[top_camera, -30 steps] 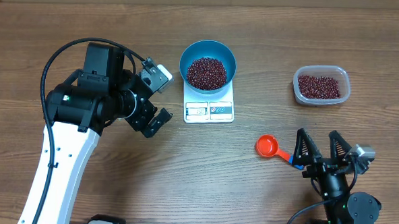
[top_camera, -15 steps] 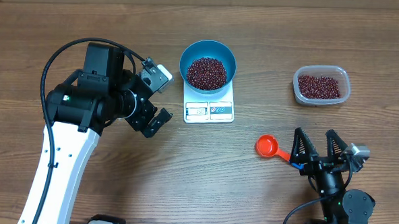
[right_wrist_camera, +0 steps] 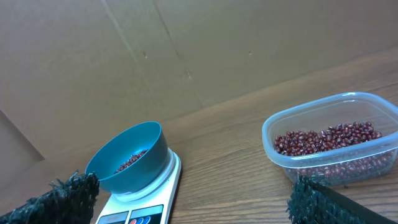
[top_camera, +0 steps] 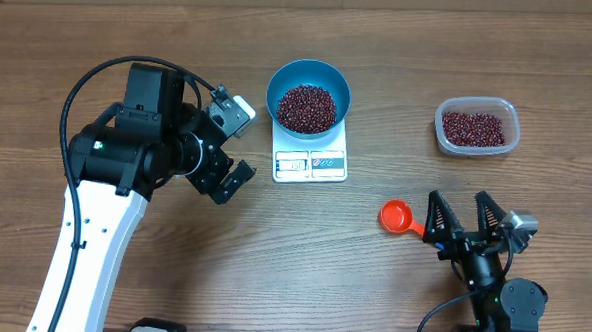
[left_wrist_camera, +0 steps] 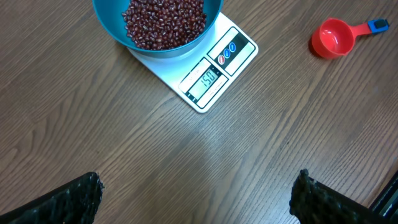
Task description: Scoop item into bowl and weigh 150g on scale
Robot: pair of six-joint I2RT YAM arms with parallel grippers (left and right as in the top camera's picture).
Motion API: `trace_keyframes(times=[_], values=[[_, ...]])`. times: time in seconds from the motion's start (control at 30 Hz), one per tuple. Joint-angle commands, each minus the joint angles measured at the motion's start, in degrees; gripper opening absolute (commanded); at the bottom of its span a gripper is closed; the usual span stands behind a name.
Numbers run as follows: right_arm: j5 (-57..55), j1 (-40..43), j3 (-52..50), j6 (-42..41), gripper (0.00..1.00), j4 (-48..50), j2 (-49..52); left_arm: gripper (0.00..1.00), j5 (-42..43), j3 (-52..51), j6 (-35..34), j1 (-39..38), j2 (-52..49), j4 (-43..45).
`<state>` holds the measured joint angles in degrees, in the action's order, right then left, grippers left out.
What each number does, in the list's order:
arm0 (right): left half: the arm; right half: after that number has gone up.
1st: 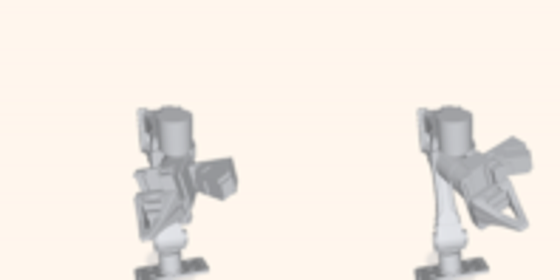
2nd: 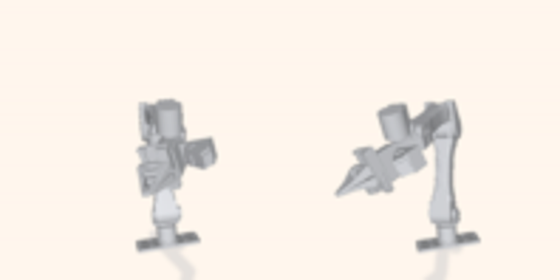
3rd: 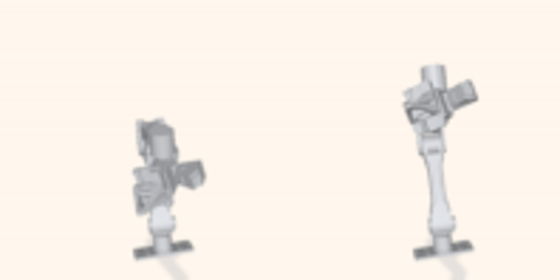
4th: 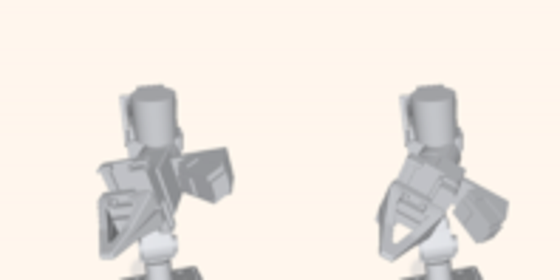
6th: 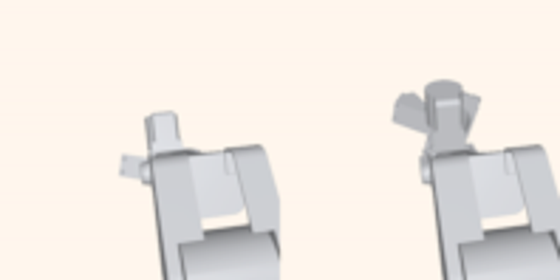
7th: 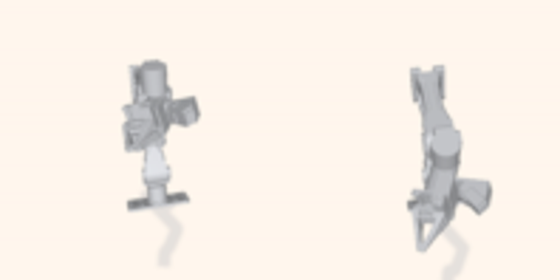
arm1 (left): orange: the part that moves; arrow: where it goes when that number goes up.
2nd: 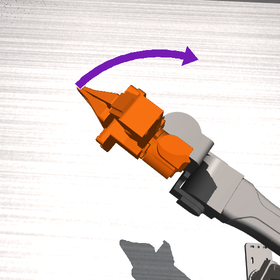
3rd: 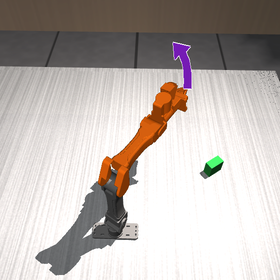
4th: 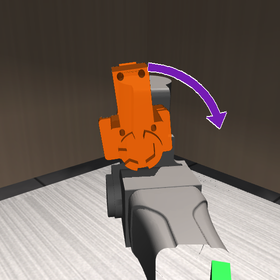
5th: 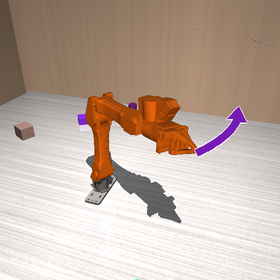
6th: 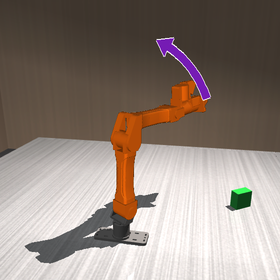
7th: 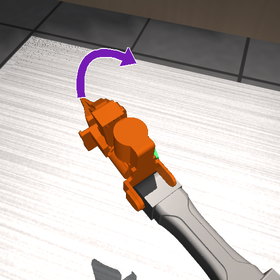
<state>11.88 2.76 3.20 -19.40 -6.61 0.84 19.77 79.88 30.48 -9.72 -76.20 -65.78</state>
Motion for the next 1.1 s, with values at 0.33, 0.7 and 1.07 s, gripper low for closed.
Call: trace_keyframes(times=[0.33, 0.7, 1.07], values=[[-3.02, -0.94, -2.75, 2.36, 1.00, 2.71, -0.70, 1.00, 0.79, 0.92, 1.29, -0.04, -0.42, 0.00], [-3.74, -0.94, -2.75, 4.94, 1.00, 2.43, -0.70, 1.00, 0.79, 0.92, 1.29, -0.04, -0.42, 0.00], [-3.96, -0.94, -2.75, 7.78, 1.00, 2.32, -0.70, 1.00, 0.79, 0.92, 1.29, -0.04, -0.42, 0.00]])
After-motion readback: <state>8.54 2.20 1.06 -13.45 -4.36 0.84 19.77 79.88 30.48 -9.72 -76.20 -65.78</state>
